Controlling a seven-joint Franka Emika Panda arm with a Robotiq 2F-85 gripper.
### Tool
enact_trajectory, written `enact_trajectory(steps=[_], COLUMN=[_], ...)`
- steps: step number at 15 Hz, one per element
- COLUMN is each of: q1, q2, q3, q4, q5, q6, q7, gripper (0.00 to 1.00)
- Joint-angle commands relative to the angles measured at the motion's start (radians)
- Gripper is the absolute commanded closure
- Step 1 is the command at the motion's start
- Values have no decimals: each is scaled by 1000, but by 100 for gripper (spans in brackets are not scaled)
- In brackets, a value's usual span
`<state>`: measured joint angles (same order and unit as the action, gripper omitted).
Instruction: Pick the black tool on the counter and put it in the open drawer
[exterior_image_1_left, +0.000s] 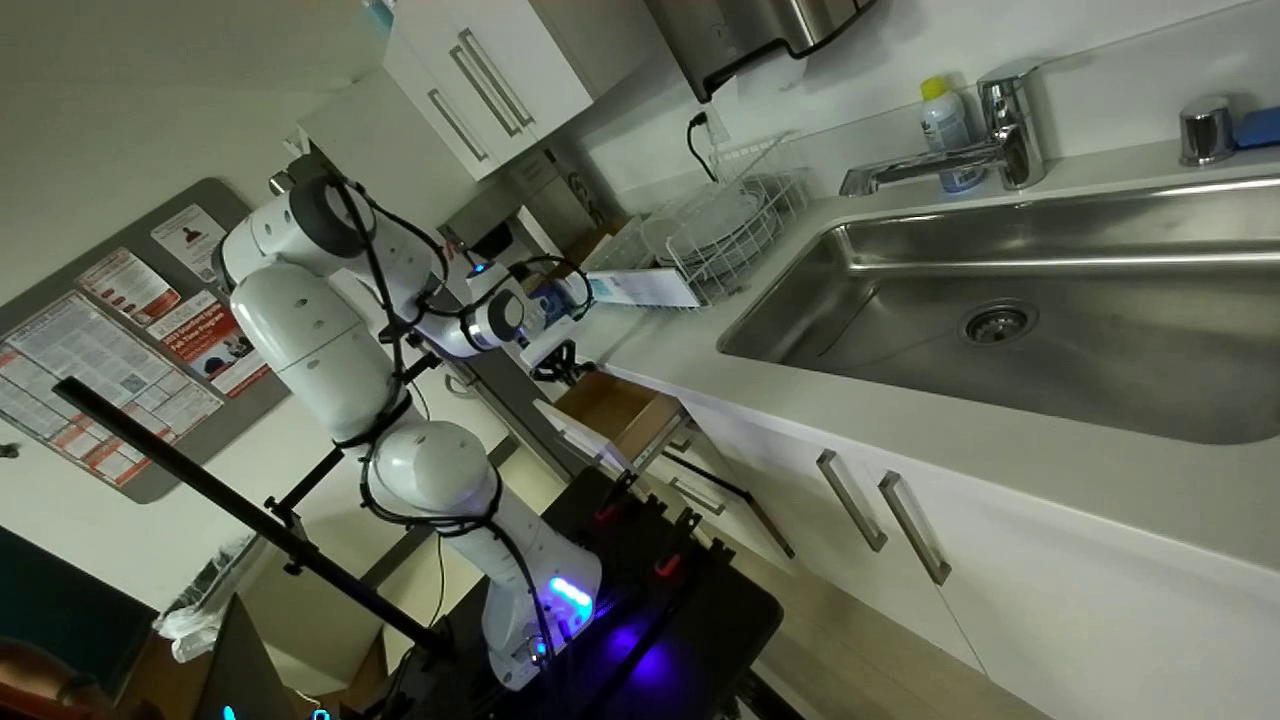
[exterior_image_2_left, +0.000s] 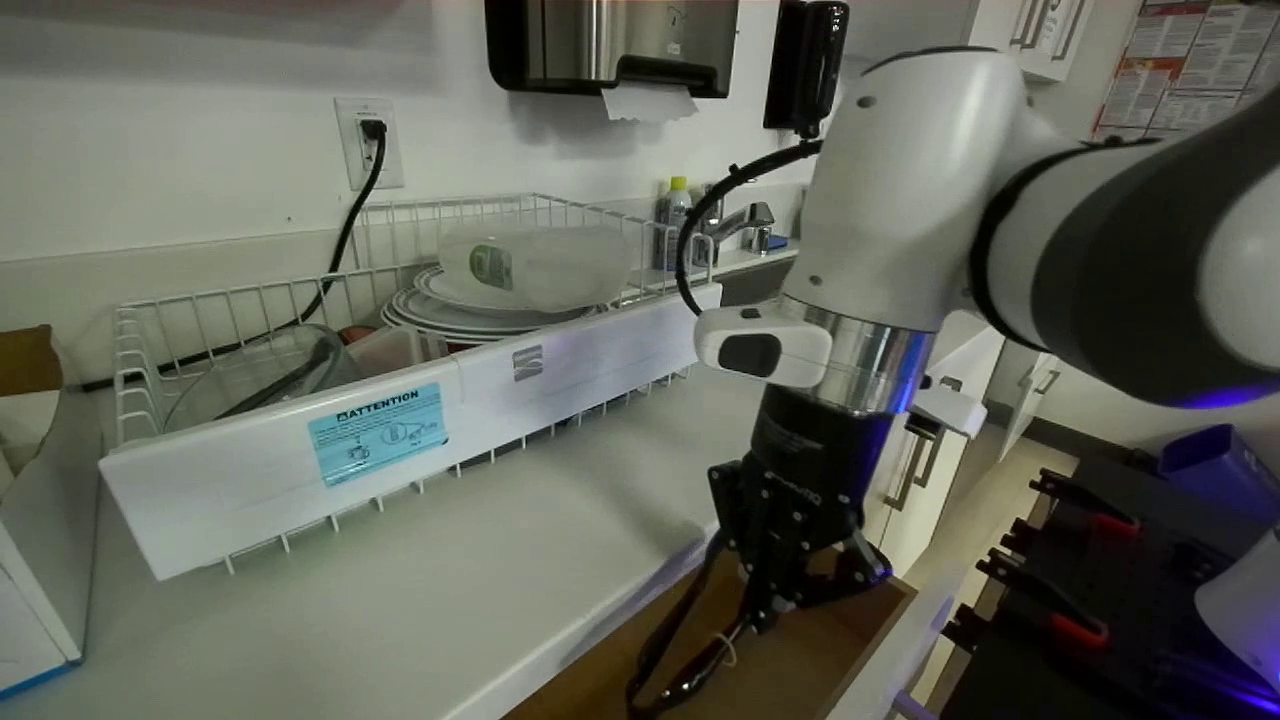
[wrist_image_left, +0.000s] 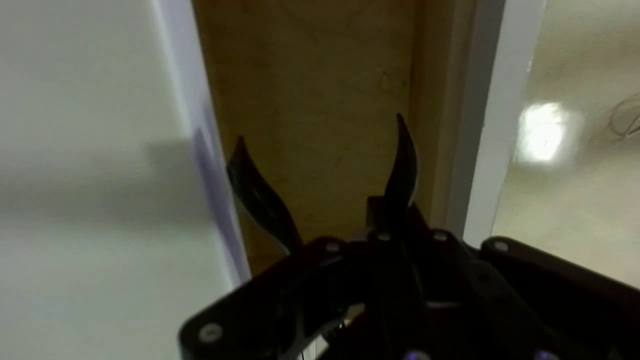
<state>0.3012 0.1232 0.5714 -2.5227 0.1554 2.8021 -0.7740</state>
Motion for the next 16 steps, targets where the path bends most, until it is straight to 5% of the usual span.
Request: enact_trajectory(steps=[1,5,10,16], q1=[5,13,-3,90], q2=[-50,-39,24,178], q3=[14,-79,-184,-311], q4=[-137,-231,-216,-142], q5=[63,-124,-348,-412], q6=[160,301,325,355], q7=[39,138,205,204], gripper=[97,97,97,97])
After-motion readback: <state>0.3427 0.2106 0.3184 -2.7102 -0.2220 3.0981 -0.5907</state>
